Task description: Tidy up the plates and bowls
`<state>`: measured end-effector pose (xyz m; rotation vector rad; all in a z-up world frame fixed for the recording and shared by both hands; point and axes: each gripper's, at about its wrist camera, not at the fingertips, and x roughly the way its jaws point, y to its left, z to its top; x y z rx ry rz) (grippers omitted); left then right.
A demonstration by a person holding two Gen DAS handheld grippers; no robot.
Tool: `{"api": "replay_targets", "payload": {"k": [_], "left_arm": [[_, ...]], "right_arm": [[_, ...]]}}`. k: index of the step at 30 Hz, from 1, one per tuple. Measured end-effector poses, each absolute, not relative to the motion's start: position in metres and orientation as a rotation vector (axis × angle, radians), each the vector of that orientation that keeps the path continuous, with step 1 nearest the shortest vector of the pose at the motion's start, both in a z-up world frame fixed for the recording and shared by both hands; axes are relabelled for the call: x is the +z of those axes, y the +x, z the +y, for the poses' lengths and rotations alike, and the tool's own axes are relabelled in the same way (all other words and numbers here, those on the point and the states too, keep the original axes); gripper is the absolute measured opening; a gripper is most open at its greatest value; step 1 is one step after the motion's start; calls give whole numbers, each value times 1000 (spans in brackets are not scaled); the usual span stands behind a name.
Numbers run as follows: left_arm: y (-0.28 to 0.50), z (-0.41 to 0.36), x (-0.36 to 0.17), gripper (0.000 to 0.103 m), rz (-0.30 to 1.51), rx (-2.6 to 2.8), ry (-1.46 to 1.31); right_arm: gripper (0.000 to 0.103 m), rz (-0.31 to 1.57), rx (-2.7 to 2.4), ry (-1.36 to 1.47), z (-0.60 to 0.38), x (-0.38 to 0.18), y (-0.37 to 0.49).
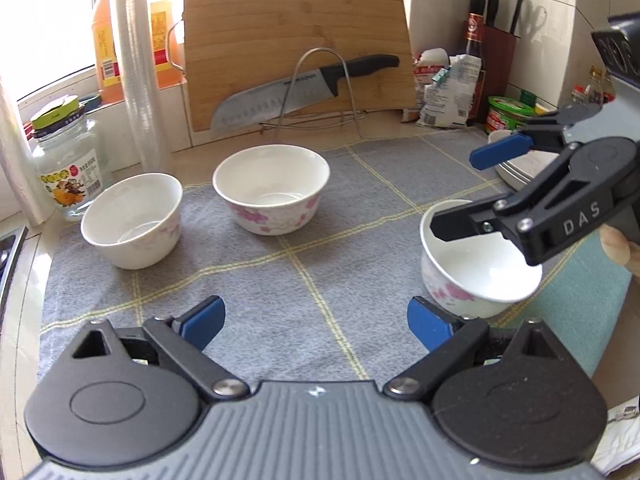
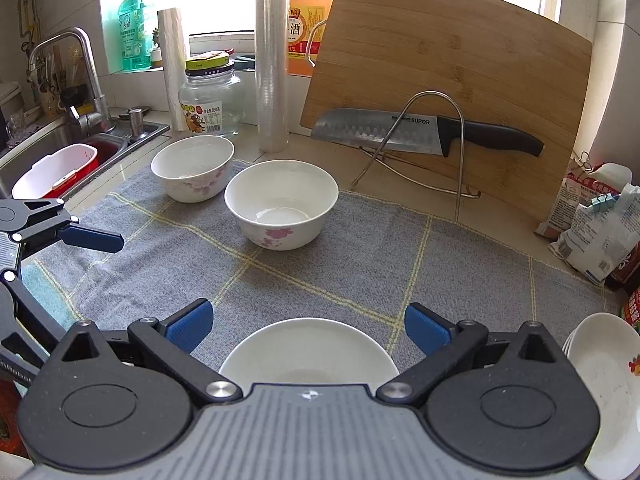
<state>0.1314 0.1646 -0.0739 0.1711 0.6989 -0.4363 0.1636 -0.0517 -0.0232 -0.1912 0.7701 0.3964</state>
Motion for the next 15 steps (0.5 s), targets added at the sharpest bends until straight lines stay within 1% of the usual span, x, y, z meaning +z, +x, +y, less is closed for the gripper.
{"api": "replay_targets", "payload": {"k": [3,9,15], "left_arm": [[145,179,-66,100,673,-399,172],[175,200,-53,100,645,-376,173],[204,199,-41,101,601,-413,233]], "right_arm": [[103,757,386,-222,-41,-21,166],[103,733,382,-259,-19,-17,170],[103,713,342,-287,3,-16,177]]}}
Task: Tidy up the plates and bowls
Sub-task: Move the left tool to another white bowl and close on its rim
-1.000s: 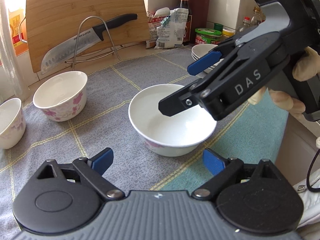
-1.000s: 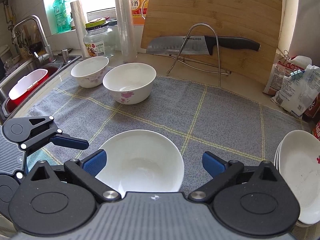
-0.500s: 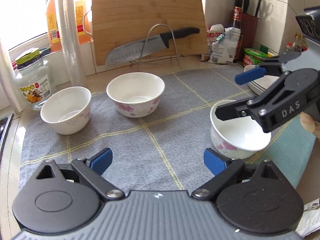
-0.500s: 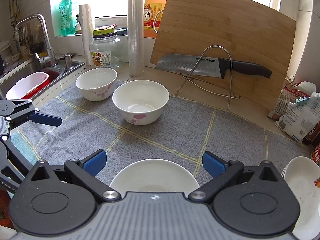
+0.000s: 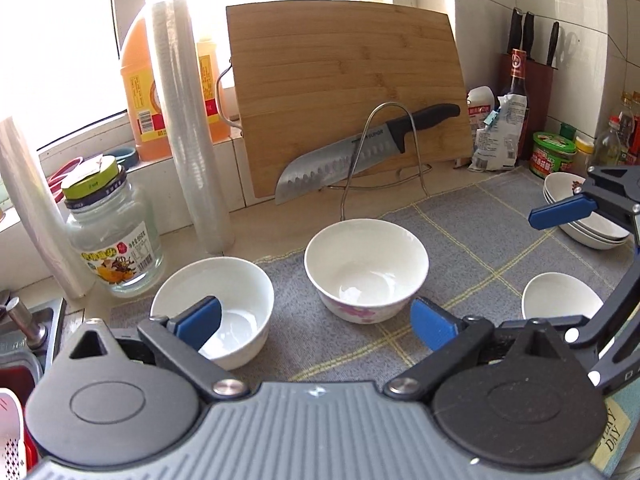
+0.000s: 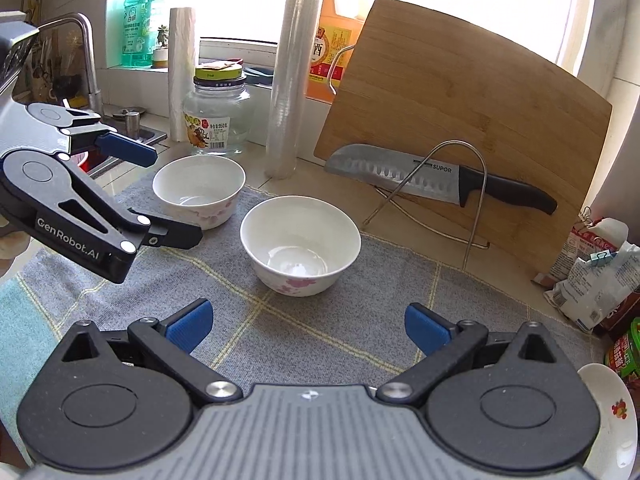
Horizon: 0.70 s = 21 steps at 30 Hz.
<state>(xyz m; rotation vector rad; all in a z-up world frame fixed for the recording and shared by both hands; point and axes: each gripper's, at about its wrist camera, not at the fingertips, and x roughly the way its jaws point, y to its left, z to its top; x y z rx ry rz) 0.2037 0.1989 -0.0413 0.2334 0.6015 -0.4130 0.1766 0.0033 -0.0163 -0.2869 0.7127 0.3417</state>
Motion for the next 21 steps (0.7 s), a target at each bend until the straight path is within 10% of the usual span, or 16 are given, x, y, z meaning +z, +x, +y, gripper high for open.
{"api": "replay_targets", "payload": {"k": [21], "left_arm": [[306,167,-58,98,691,-563,306]], "right_arm": [[103,804,289,-249,29,-43,226]]}}
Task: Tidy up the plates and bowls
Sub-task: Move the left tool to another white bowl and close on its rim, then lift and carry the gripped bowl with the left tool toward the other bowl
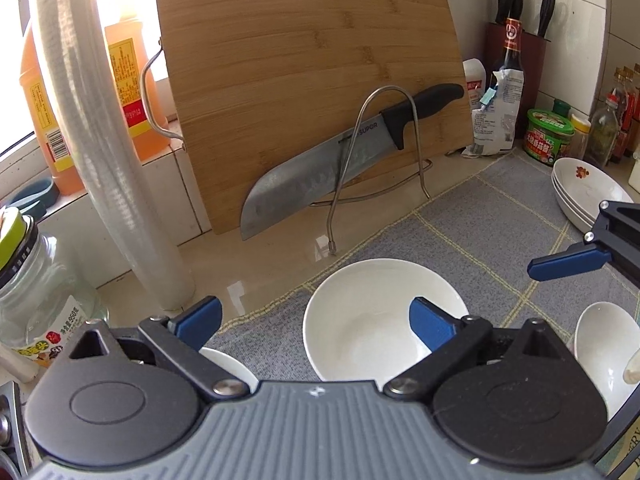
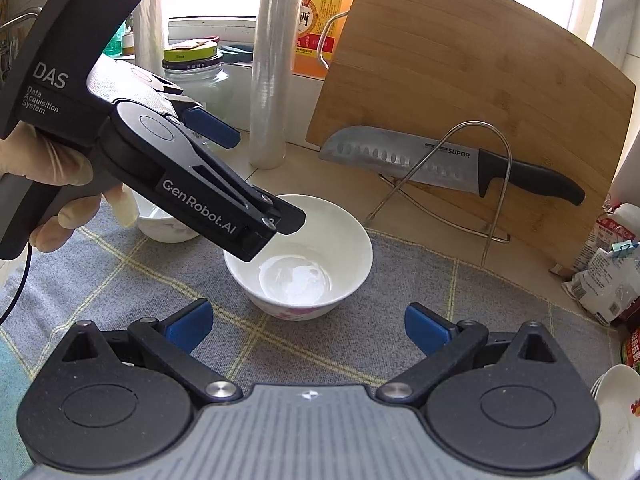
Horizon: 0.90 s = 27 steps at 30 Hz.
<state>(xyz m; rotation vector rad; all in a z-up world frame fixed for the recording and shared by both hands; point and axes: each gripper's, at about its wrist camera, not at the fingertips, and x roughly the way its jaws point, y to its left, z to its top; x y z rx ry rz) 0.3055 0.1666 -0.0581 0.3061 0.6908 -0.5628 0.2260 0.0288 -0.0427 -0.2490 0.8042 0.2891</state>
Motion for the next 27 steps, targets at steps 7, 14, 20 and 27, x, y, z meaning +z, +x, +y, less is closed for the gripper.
{"api": "replay_targets", "payload": {"k": [7,14,20,27], "left_arm": [[325,157,-71,90,743,-615,325],[339,151,-81,72,796,-649,319],[344,149,-87,66,828,-678,329],[344,149,-90,56,854,-707,323]], "right_arm": [[103,855,315,-252,31,-56,248],[101,892,344,-256,35,-66,265],[89,924,364,-255,37,-71,275],[86,928,378,-267,39,-72,276]]}}
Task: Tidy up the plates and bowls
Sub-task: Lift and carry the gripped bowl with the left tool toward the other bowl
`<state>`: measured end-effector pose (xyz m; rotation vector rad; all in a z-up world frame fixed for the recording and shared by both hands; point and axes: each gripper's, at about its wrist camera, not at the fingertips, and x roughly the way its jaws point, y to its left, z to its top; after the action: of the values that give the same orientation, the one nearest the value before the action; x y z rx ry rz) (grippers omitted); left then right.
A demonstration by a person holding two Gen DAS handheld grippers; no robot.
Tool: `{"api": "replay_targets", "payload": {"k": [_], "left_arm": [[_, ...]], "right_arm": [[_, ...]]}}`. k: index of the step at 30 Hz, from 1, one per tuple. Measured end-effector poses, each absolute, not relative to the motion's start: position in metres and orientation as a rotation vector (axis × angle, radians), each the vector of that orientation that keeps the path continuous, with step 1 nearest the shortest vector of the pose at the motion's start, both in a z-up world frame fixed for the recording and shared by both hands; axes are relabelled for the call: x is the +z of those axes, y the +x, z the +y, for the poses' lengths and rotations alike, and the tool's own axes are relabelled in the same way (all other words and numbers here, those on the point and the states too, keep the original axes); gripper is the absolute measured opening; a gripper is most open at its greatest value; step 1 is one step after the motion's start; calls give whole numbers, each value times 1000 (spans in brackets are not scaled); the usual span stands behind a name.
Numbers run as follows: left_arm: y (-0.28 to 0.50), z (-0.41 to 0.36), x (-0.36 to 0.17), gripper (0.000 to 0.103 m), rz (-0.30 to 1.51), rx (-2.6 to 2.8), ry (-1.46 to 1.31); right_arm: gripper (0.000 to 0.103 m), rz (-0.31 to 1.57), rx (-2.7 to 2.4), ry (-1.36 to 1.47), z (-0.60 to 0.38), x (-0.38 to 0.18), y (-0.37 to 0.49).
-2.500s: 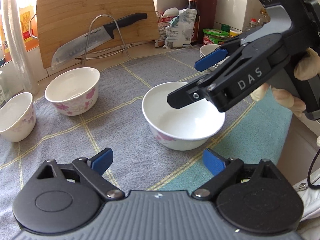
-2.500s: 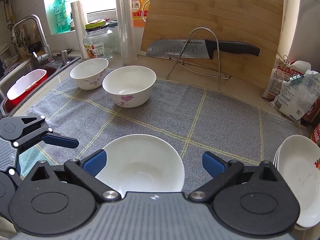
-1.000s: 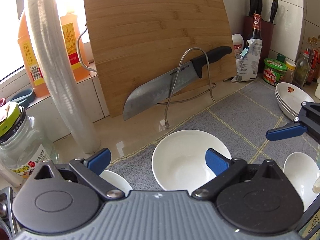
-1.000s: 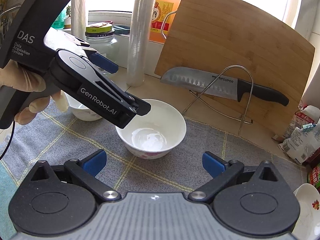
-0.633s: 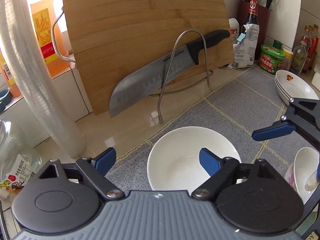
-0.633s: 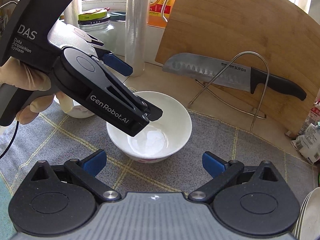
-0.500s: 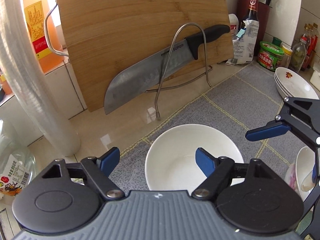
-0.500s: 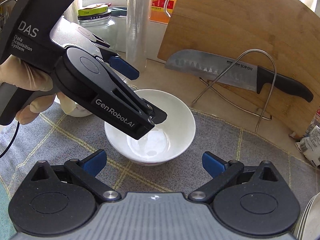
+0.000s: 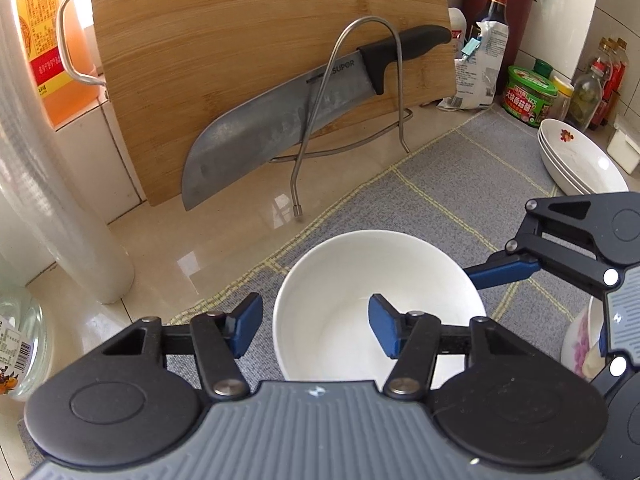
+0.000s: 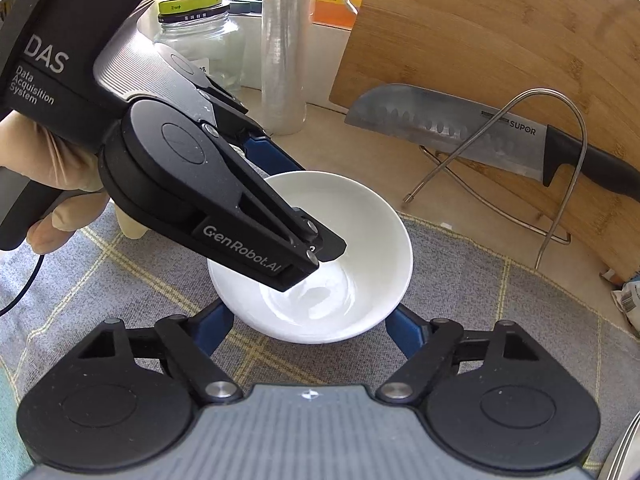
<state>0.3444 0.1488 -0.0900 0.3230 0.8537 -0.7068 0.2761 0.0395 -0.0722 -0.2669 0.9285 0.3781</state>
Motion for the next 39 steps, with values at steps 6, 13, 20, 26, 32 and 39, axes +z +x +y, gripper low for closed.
{"api": "replay_targets", "payload": {"k": [6,13,20,26,32,39], "left_arm": [[342,145,-91,54,865,-727,330],[340,145,-88,54,865,-730,333],[330,145,-79,54,851,-738,328],[315,140,-68,54,842,-743,334],[295,132,-57,54,830,-747,356],[271,123,-50,54,826,-748,370]], "right_arm": [[86,928,379,-273,40,-72,278],[86,922,379,-278,41,-69,275],[86,908,382,-288,38,-59,266],[86,897,389,-288,30,-49,252],[86,889,399,-290,22,-41,235],[86,890,414,-299,14,-34,217]]}}
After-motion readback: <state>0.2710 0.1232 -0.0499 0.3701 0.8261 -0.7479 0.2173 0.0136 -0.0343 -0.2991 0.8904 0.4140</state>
